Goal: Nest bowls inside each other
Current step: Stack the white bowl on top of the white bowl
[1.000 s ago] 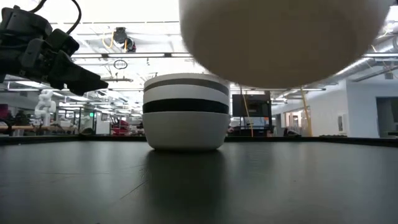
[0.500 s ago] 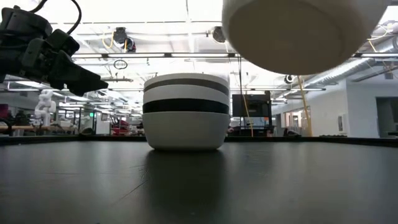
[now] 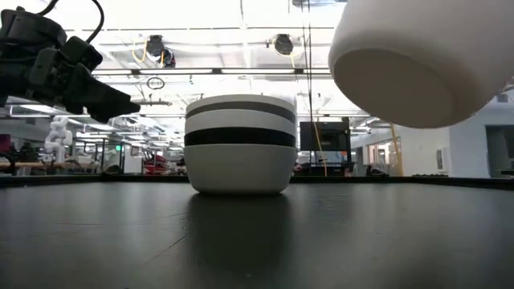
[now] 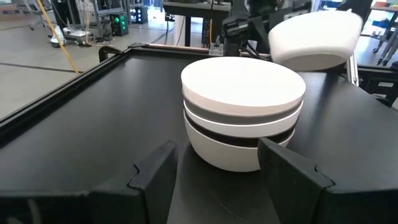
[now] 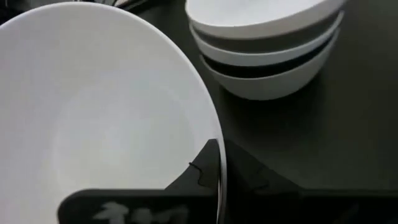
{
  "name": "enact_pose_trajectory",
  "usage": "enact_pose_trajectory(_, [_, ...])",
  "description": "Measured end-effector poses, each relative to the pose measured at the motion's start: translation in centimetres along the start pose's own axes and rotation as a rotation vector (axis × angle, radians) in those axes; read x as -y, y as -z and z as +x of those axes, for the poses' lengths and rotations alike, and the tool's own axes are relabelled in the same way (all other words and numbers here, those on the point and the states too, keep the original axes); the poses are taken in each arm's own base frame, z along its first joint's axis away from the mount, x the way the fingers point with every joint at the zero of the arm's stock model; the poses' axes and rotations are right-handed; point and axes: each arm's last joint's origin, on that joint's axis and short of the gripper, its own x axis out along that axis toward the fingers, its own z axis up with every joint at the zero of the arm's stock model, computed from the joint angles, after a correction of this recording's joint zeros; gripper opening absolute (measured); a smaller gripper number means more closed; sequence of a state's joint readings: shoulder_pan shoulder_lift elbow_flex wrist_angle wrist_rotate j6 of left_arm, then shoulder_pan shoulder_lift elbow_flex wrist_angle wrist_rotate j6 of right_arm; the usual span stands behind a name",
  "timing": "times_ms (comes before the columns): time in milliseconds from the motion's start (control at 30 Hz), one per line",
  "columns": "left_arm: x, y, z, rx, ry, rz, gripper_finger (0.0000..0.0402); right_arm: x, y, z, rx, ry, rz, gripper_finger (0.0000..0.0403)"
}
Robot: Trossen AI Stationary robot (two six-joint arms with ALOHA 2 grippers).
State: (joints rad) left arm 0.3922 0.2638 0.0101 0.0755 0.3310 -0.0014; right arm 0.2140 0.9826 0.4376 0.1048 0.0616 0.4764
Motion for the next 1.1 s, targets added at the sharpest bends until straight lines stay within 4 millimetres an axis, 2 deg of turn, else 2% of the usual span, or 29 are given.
enact_pose_trajectory(267, [0.0, 0.0, 0.0, 0.003, -0.001, -0.003, 0.0223, 1.9, 2.5, -0.8, 0.095, -0.016, 0.019, 0.0000])
enact_pose_trajectory(467, [0.0, 0.0, 0.0, 0.003, -0.001, -0.003, 0.0223, 2.9, 3.7, -1.3, 0.136, 0.000, -0.008, 0.0000])
enact_pose_trajectory(833, [0.0, 0.0, 0.0, 0.003, -0.001, -0.003, 0.0223, 4.2, 4.5, -2.0, 0.194, 0.035, -0.047, 0.0001])
enact_pose_trajectory(1100, [-0.1, 0.0, 0.0, 0.003, -0.023, -0.003, 0.0223, 4.3, 4.2, -2.2, 0.285, 0.042, -0.098, 0.0001])
